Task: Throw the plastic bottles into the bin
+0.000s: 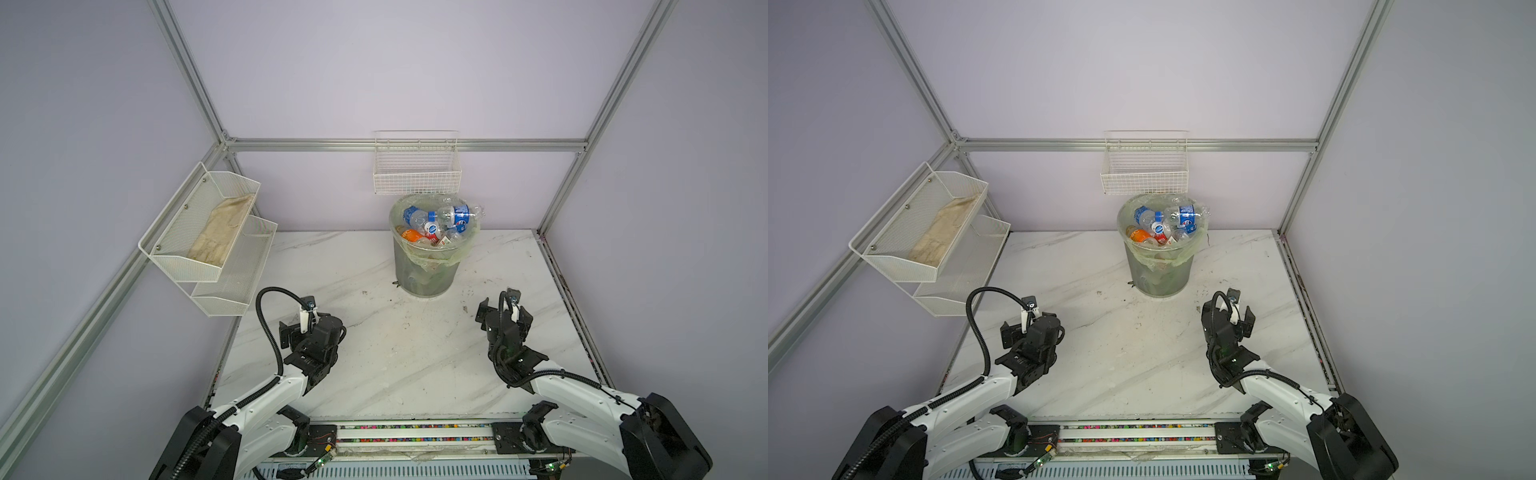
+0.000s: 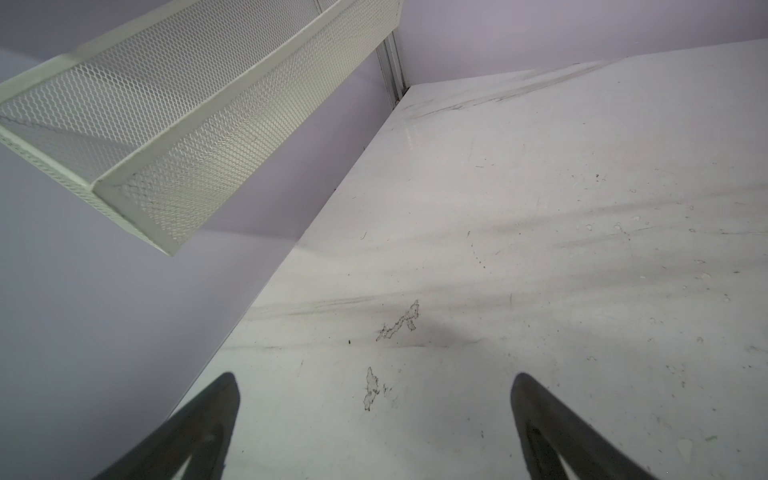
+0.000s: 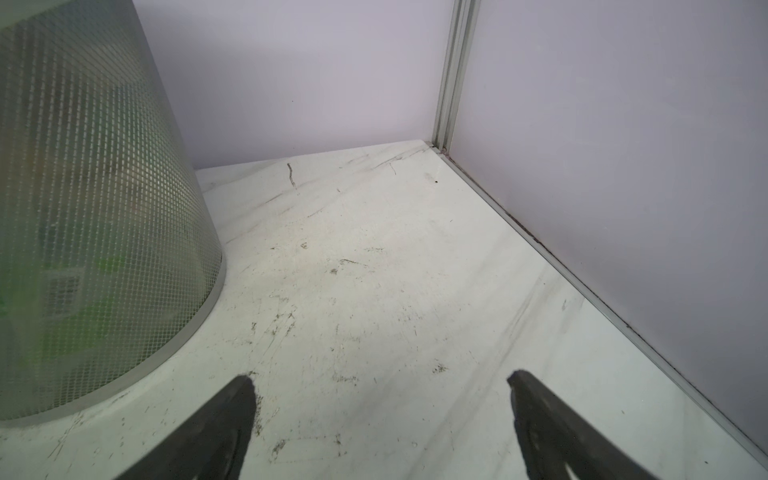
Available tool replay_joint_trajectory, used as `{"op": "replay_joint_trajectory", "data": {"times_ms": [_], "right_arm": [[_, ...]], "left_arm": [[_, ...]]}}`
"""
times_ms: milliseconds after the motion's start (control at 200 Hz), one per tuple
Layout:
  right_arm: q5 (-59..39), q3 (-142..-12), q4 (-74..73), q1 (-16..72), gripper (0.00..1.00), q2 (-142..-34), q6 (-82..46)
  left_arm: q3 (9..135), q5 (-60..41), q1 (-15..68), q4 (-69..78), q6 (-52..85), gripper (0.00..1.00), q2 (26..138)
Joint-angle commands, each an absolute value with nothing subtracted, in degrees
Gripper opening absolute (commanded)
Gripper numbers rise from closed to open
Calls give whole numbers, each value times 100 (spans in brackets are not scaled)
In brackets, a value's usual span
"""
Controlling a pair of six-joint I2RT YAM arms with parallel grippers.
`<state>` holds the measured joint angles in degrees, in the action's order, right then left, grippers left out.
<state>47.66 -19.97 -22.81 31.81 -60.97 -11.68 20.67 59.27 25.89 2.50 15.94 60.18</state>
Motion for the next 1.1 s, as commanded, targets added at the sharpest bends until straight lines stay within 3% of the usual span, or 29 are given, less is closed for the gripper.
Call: {"op": "replay_joint_trajectory", "data": {"times_ms": [0,560,1095], "right_arm": [[4737,-1910,-2779,3003,97,-6120,-1137],[4412,-1889,-3605,2630,97,-6524,-954],[4102,-2461,-5367,2455,97,-8433,-268]], "left_arm": [[2061,6112,2593,485,1732,100,6054],[1815,6205,2588,1652,1300,100,6144],[1933,6100,2552,3664,229,100,7343]]}}
